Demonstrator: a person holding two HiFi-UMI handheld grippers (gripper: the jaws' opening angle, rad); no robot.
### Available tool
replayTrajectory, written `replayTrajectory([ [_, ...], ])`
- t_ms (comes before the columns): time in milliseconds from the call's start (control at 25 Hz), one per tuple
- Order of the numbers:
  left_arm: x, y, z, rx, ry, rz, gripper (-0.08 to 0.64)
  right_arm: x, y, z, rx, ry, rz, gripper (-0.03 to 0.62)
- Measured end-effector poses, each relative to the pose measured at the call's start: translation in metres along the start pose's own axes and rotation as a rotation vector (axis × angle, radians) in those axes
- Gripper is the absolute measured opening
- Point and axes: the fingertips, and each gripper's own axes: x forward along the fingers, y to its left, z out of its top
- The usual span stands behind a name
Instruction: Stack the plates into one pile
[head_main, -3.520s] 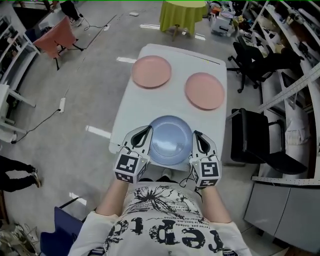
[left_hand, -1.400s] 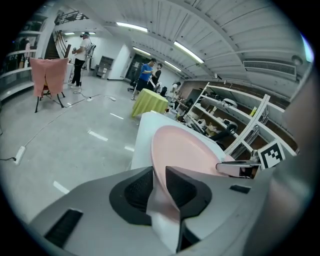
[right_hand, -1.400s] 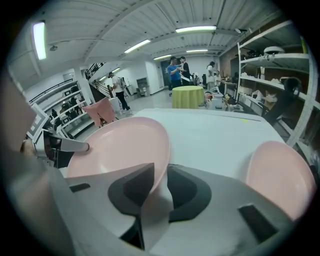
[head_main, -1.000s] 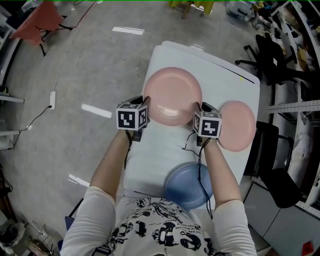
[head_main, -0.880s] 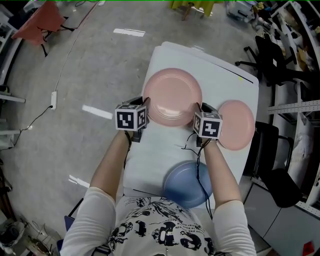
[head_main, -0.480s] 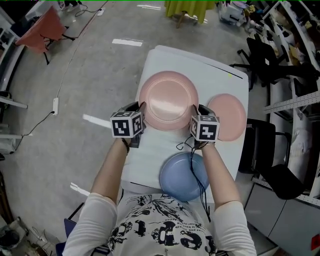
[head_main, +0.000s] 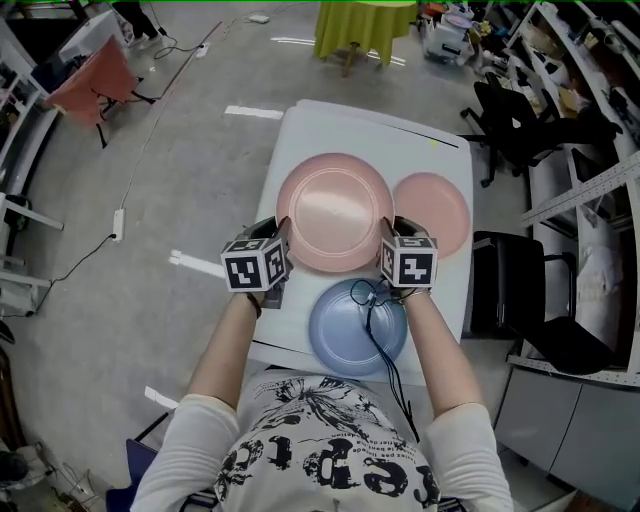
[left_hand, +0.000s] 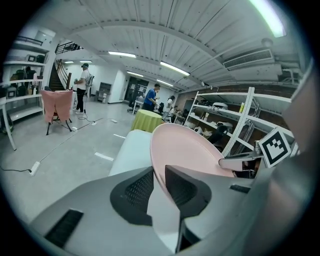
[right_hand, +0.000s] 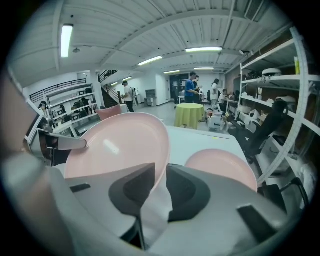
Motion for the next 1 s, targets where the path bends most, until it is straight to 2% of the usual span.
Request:
replayTrajectory([
  [240, -0.044, -0.042, -0.02, 0.0, -0.021, -0.003, 0.085, -0.058, -0.007, -0.026, 0.018, -0.03, 0.001, 0.078],
  [560, -0.097, -0.089, -0.06, -0.059, -0.044, -0.031, 0.081, -0.128, -0.013, -0.065, 0.03, -0.051, 0.01, 0.072],
  [760, -0.121, -0.111, -0.09, -0.057, -0.046, -0.041, 0.08, -0.156, -0.014, -0.104, 0.024, -0.037, 0.012, 0.078],
  [1000, -0.14, -0.124, -0.138, -0.073, -0.004, -0.035, 0.08, -0.175, -0.011, -0.156, 0.05, 0.005, 0.026, 0.078],
])
